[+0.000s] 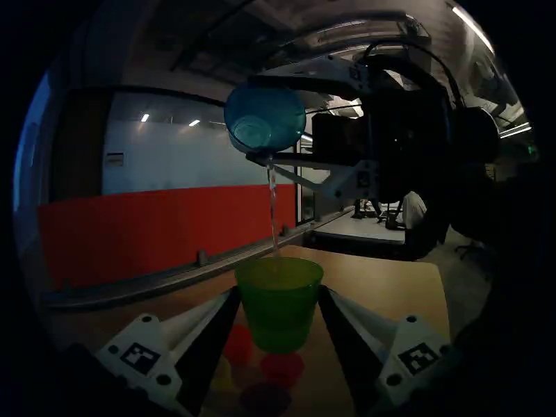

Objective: Pour water

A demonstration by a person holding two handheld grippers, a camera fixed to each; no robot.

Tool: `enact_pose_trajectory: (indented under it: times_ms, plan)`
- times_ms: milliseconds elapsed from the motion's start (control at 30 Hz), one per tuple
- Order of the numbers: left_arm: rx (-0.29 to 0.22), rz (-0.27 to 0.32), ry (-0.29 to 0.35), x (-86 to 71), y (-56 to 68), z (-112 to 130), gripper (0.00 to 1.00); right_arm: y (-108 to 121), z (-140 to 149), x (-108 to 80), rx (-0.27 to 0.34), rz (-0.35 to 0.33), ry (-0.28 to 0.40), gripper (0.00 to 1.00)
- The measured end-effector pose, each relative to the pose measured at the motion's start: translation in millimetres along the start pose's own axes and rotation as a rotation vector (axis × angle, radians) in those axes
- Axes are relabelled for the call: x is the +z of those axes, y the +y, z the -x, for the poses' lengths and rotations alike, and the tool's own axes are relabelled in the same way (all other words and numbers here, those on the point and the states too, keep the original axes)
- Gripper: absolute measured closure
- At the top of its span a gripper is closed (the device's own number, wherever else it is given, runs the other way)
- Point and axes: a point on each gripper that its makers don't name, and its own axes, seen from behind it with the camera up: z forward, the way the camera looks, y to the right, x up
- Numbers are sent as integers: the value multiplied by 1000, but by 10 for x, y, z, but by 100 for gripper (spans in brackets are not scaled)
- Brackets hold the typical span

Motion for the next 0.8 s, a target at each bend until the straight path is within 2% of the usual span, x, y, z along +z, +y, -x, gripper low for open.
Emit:
enact_pose_trajectory:
  times_ms: [467,667,800]
  plan:
    - [3,0,8,-24,7,-30,19,21,-77,6,-63,1,0,7]
    - [3,2,11,-36,15,-44,19,37,-84,2,-55,5,2,7]
    - [4,0,11,-41,14,-46,19,46,-73,-18,-16,7,3,7]
